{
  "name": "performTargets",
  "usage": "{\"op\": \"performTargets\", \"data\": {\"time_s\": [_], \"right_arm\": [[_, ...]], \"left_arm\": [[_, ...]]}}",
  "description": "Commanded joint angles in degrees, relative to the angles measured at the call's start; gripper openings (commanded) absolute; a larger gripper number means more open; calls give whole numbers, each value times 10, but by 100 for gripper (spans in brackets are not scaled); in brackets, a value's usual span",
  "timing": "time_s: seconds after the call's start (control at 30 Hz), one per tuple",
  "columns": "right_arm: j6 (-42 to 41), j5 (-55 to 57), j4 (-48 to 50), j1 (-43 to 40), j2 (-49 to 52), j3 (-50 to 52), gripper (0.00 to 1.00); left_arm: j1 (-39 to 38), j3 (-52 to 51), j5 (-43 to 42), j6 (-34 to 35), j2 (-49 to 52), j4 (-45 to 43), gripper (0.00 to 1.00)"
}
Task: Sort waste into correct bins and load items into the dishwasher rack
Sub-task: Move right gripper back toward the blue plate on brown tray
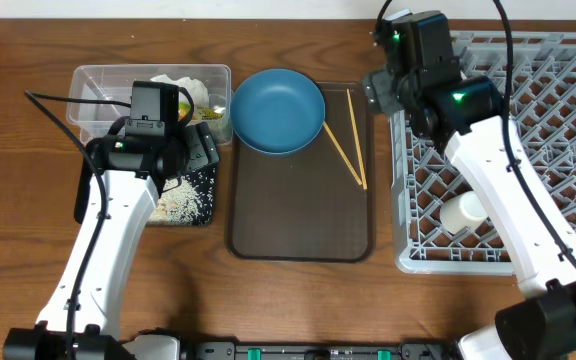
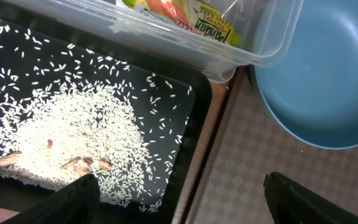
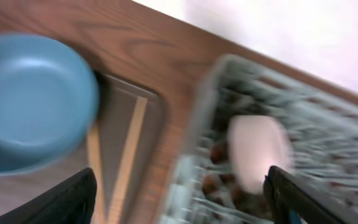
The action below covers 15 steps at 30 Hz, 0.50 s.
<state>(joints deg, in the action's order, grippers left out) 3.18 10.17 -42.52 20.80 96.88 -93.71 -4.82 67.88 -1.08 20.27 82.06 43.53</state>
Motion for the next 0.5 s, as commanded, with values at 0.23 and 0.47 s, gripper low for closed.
{"op": "performTargets", "data": {"time_s": [0.23, 0.47], "right_arm": [[-119, -88, 8, -9, 10, -2, 80], [-120, -88, -19, -14, 10, -2, 80]], "left_arm": [[2, 6, 7, -5, -6, 2, 87], [2, 6, 7, -5, -6, 2, 87]]}}
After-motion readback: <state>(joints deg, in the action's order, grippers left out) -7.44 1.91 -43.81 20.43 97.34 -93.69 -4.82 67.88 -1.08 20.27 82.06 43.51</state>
